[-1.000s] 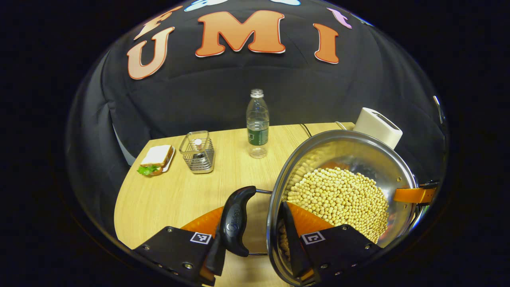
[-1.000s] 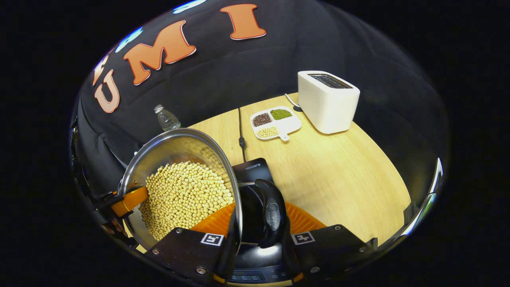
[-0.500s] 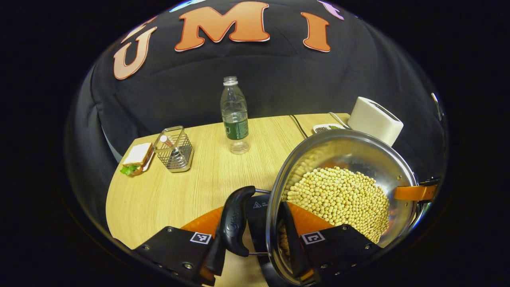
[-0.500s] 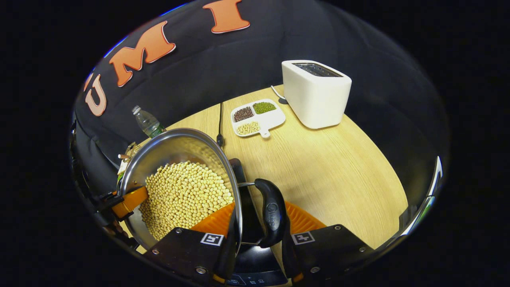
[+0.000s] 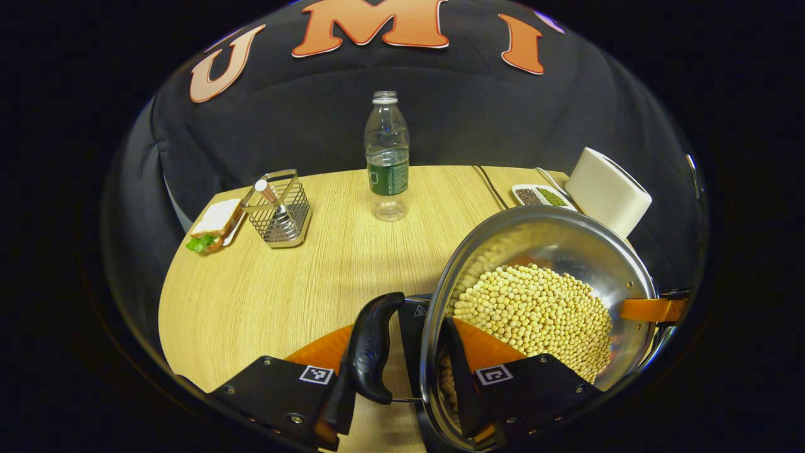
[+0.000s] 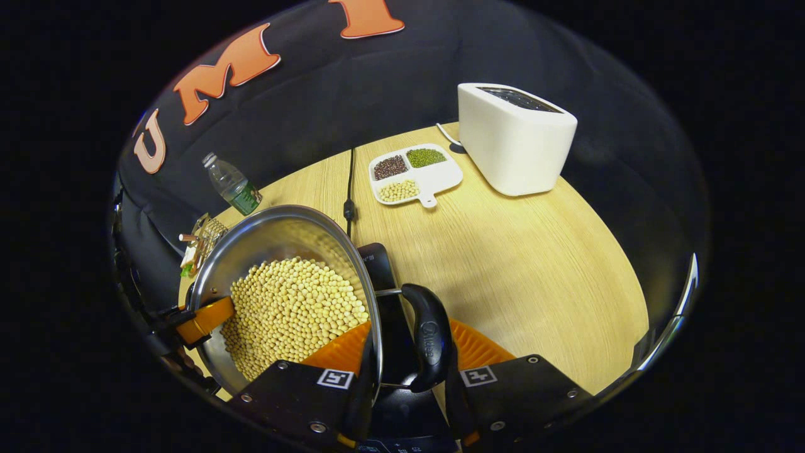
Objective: First push the handle of the pot to place it horizontally, then grasp the pot with both hands and set it on the induction cooktop.
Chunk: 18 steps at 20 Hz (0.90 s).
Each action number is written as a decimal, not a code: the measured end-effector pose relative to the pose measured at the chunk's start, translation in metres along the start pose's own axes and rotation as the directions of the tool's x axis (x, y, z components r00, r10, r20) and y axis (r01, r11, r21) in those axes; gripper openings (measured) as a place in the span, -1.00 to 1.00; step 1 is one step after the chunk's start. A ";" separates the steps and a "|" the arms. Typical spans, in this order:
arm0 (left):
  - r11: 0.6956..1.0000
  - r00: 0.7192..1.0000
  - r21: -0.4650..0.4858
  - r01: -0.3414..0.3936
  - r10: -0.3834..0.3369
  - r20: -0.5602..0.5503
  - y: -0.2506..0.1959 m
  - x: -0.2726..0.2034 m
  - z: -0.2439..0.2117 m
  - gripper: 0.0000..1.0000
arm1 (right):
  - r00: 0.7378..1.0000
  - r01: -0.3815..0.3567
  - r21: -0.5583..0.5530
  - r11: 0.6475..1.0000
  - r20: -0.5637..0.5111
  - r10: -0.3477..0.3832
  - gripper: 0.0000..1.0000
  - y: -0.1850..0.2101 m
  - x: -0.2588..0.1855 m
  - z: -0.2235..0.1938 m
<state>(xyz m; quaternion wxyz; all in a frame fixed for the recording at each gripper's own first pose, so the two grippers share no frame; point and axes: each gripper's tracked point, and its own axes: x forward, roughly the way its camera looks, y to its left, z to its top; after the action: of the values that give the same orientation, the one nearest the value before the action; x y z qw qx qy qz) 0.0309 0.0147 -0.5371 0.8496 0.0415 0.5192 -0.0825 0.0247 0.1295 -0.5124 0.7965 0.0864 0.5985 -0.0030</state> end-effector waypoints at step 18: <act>0.999 0.979 -0.036 -0.039 0.045 0.201 0.004 -0.125 0.073 0.64 | 0.877 0.036 -0.195 0.980 0.476 0.062 0.87 0.043 -0.136 0.128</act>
<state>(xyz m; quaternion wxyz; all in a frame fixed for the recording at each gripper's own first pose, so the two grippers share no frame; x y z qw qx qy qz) 0.0400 0.0193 -0.3922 0.8999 0.0304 0.4308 -0.0602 0.1132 0.1401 -0.3425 0.9244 0.0076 0.3793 0.0406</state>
